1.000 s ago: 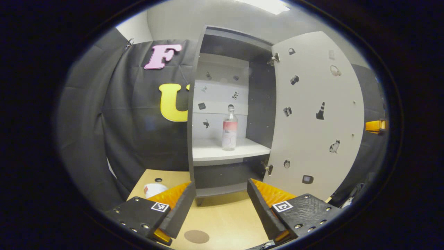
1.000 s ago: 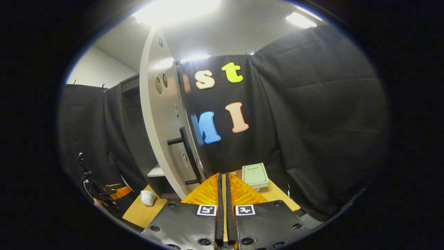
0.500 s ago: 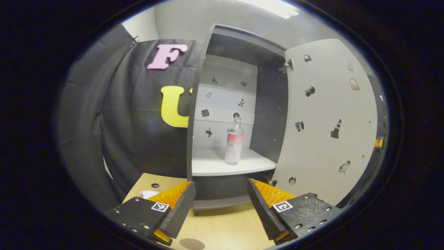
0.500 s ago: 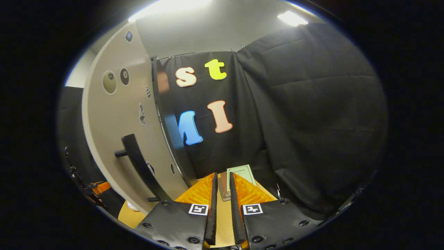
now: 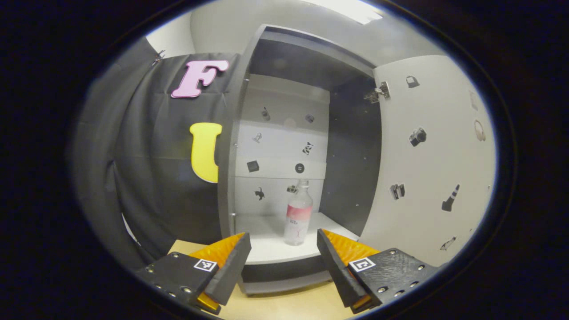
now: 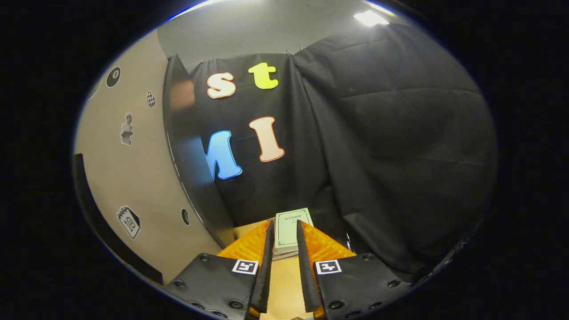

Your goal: Open the cabinet door with the right hand, grasp the bottle in the cabinet with the left hand and place it on the coaster, then close the cabinet door with the right hand.

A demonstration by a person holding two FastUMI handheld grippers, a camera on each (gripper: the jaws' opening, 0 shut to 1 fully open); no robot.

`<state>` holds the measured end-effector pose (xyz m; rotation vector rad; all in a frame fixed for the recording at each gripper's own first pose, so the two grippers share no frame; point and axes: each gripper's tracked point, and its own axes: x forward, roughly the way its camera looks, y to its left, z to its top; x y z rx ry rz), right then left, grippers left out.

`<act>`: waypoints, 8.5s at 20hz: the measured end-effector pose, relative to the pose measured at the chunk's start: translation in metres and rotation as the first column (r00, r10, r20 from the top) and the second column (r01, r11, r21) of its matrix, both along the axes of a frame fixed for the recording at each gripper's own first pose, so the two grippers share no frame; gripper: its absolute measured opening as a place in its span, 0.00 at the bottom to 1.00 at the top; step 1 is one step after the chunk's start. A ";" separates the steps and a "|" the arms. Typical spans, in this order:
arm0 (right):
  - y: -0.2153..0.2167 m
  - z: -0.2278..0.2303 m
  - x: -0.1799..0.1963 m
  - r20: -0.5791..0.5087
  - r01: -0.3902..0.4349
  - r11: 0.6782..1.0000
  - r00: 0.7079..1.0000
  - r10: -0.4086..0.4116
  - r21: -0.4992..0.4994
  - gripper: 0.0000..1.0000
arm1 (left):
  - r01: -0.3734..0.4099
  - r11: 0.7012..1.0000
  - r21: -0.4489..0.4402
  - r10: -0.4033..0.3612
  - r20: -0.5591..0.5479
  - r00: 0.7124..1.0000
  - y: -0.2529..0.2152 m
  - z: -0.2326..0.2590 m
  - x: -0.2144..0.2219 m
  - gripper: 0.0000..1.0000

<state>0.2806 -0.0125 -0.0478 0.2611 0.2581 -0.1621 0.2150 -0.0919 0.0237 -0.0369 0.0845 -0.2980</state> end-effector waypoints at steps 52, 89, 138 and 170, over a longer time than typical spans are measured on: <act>-0.047 -0.049 0.064 -0.060 0.077 0.997 0.995 -0.075 0.029 0.98 | 0.127 0.982 0.138 -0.141 0.098 0.985 -0.100 0.003 0.121 0.74; -0.049 0.004 -0.018 0.100 0.224 0.974 0.970 -0.223 -0.004 0.98 | -0.130 0.975 0.181 0.141 -0.047 0.989 0.114 -0.297 -0.129 0.72; -0.057 -0.063 -0.077 0.080 0.277 0.961 0.958 -0.275 -0.013 0.98 | -0.216 0.969 0.118 0.215 0.015 0.976 0.087 -0.171 -0.191 0.90; 0.094 0.037 -0.059 0.161 -0.498 0.860 0.845 0.510 -0.110 0.98 | -0.432 0.902 0.002 0.432 -0.055 0.900 -0.002 -0.037 -0.267 0.89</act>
